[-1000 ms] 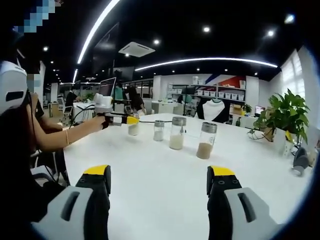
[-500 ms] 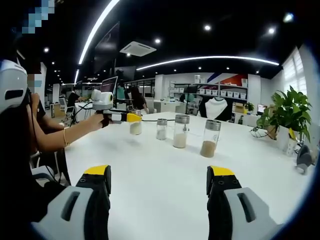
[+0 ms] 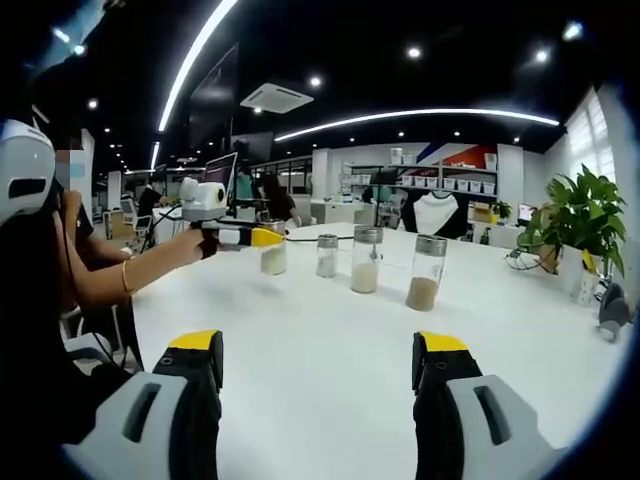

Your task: Rotate the seasoning bottle until the label or dispensing opening points toward the visible target arrow and the bottle remains upright within the marked orientation range

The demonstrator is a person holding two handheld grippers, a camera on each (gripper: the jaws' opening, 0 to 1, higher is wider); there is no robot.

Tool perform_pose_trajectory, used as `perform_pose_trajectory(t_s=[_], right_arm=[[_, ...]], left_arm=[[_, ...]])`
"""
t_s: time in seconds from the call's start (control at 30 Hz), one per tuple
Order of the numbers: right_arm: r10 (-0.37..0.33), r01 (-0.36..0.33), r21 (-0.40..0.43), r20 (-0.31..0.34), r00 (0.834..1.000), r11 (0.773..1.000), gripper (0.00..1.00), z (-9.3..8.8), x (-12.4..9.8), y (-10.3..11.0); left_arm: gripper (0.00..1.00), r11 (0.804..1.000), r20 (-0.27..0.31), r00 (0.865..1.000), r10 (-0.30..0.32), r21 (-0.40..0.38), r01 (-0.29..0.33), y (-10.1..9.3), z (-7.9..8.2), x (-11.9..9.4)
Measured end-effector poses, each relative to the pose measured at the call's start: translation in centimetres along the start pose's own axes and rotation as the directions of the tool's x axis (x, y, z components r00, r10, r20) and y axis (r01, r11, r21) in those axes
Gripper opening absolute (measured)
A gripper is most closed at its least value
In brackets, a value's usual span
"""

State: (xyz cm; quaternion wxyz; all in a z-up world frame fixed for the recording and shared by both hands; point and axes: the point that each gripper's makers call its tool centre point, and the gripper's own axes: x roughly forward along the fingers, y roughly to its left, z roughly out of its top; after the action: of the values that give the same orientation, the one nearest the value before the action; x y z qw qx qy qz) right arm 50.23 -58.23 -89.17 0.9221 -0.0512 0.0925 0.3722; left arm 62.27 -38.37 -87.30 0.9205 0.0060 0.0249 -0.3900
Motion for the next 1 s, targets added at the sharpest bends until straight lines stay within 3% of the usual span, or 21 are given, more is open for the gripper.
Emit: perform_pose_trajectory(t_s=[0.47,1.0], right_arm=[[0.020,-0.020,-0.009,0.001,1.000,1.000,0.77,0.2,0.5,0.6],[0.051,-0.051,-0.009,0.018,0.999,0.999,0.77,0.6,1.5,1.6]], left_arm=[[0.37,0.996,0.019,0.996,-0.084,0.015,0.084,-3.7,1.4,0.5],[0.37,0.984,0.048,0.983,-0.176,0.014,0.175,-7.1,3.2,0.4]])
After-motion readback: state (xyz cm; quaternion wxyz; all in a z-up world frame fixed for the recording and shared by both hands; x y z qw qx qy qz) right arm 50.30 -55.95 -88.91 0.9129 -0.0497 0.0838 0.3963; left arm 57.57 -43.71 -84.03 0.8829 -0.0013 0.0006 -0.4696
